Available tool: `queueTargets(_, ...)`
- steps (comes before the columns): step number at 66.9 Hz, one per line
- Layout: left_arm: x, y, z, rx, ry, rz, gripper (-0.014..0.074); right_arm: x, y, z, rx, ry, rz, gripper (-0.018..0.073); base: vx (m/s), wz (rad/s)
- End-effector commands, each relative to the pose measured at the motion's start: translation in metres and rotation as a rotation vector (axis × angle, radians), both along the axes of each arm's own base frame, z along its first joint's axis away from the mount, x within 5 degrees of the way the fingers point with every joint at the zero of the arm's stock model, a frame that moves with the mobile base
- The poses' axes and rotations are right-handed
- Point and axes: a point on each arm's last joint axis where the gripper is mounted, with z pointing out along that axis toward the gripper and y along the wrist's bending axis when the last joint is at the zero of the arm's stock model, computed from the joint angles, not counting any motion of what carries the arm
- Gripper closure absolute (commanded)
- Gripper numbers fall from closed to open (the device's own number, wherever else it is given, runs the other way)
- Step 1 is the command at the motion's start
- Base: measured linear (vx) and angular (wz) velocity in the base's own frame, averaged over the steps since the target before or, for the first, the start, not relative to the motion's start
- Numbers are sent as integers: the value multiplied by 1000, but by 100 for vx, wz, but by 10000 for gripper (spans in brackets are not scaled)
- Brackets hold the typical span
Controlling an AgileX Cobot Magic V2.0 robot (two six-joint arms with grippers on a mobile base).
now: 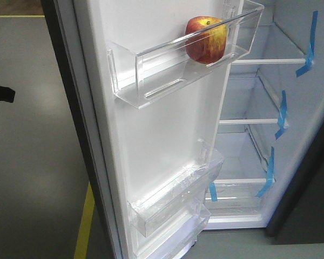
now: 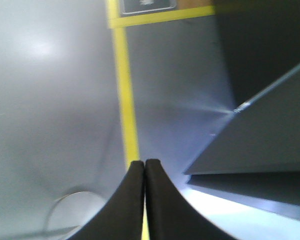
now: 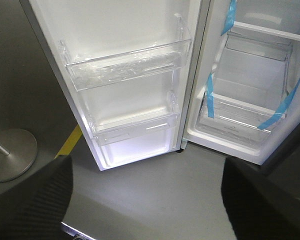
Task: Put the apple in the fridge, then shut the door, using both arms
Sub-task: 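Raise the left arm toward the outer edge of the refrigerator door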
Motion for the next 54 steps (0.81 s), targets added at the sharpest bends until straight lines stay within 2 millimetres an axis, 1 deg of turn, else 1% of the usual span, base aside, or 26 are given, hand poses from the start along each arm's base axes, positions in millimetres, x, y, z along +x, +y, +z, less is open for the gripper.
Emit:
queueTargets(1, 13, -8, 22, -83, -109, -54, 603, 1, 0, 6, -6, -2, 0, -20, 0, 0)
queueTargets(17, 57, -26, 18, -300, -135, -175, 603, 1, 0, 6, -6, -2, 0, -20, 0, 0)
queueTargets(28, 79, -37, 15, -445, -133, -246, 603, 1, 0, 6, -6, -2, 0, -20, 0, 0)
queueTargets(40, 90, -53, 8, -572, -132, -325, 603, 1, 0, 6, -6, -2, 0, -20, 0, 0)
queueTargets(48, 93, -60, 3, -653, -121, -364, 603, 0, 0, 6, -5, -1, 1, -20, 0, 0)
queueTargets(54, 94, -65, -1, -673, -97, -387, 603, 0, 0, 6, -4, -1, 1, -20, 0, 0)
